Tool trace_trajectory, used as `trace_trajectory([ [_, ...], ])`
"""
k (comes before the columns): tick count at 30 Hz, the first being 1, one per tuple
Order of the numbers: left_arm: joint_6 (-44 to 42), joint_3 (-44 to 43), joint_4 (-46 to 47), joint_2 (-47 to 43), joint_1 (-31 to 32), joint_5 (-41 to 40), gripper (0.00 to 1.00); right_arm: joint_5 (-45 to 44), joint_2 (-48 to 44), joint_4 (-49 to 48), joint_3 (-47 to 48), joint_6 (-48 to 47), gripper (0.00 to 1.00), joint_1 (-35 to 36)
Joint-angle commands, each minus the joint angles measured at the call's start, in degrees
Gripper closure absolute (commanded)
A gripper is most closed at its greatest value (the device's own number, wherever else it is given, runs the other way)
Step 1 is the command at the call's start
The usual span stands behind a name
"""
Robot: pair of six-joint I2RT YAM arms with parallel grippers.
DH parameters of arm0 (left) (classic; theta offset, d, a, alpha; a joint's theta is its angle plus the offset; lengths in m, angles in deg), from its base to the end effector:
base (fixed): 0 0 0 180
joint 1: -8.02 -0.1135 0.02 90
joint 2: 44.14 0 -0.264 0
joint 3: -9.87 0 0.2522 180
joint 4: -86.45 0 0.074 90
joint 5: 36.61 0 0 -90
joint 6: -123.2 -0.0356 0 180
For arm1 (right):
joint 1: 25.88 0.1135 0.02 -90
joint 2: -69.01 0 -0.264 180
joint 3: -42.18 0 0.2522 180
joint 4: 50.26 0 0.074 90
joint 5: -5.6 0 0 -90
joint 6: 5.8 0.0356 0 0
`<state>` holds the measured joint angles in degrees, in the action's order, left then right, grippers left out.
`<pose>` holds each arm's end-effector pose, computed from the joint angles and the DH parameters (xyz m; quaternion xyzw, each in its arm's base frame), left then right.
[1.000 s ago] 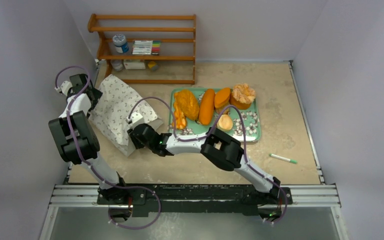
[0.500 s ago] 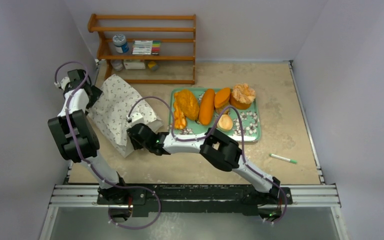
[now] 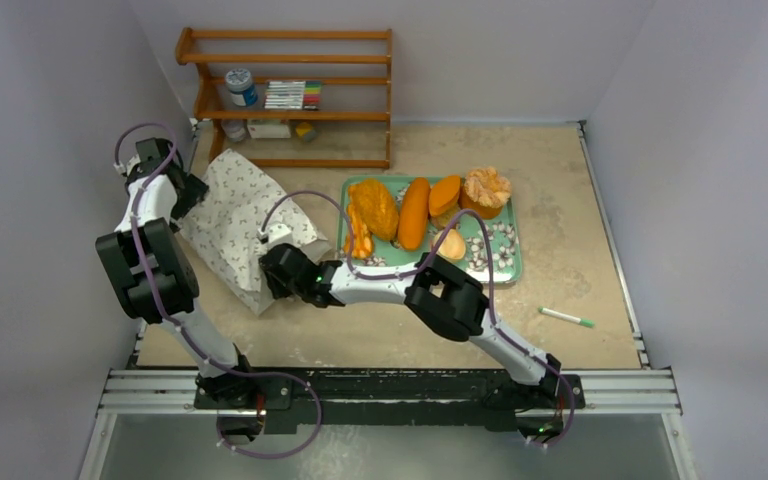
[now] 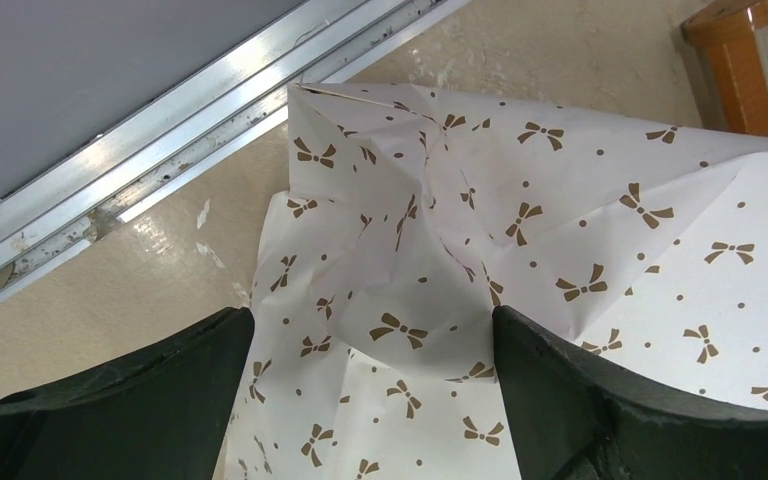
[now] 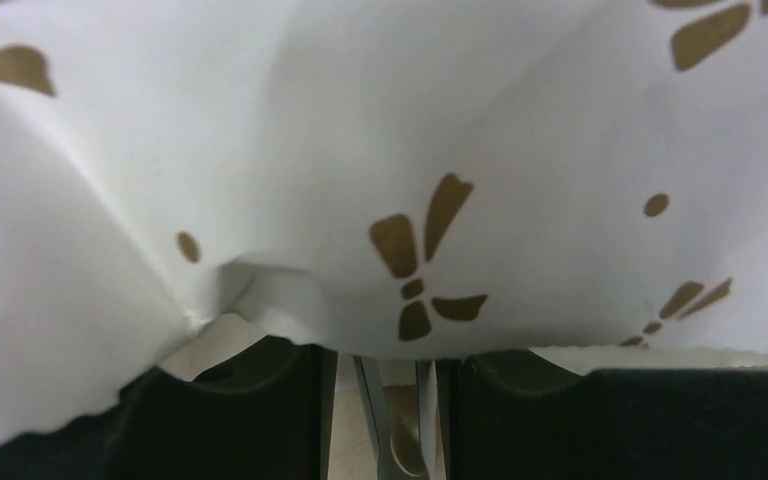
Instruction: Take the fake bread out of the paper bag
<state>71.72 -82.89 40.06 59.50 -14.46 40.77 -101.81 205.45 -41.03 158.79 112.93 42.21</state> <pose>0.3562 0.1558 0.2310 -0.5107 0.8060 0.0654 0.2920 0.2125 0.4997 0.1574 -0.2147 0.8280 0.2883 0.4303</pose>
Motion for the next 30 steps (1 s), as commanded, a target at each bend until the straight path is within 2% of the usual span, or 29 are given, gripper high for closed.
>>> trace_trajectory([
  [1,-5.0,-2.6,-6.8,0.5,-0.2,0.8,0.11,-4.2,-3.0,4.1,3.3,0.4,0.62,-1.7],
  [9,-6.8,-2.0,-9.9,0.0,-0.2,2.2,0.12,-3.6,-2.3,7.8,5.8,1.6,0.62,-2.6],
  [13,-6.6,-1.0,-9.6,-0.3,-0.1,2.7,0.12,-2.4,-5.9,3.7,-2.3,2.8,0.62,-3.0],
  [19,-6.4,0.5,-9.3,-0.4,-0.2,3.1,0.13,-4.7,-7.0,2.8,-5.0,4.6,0.62,-2.7],
  [30,-6.0,2.8,-9.2,-2.2,-0.1,4.3,0.13,-3.3,-3.6,5.9,0.7,4.0,0.61,-3.2],
])
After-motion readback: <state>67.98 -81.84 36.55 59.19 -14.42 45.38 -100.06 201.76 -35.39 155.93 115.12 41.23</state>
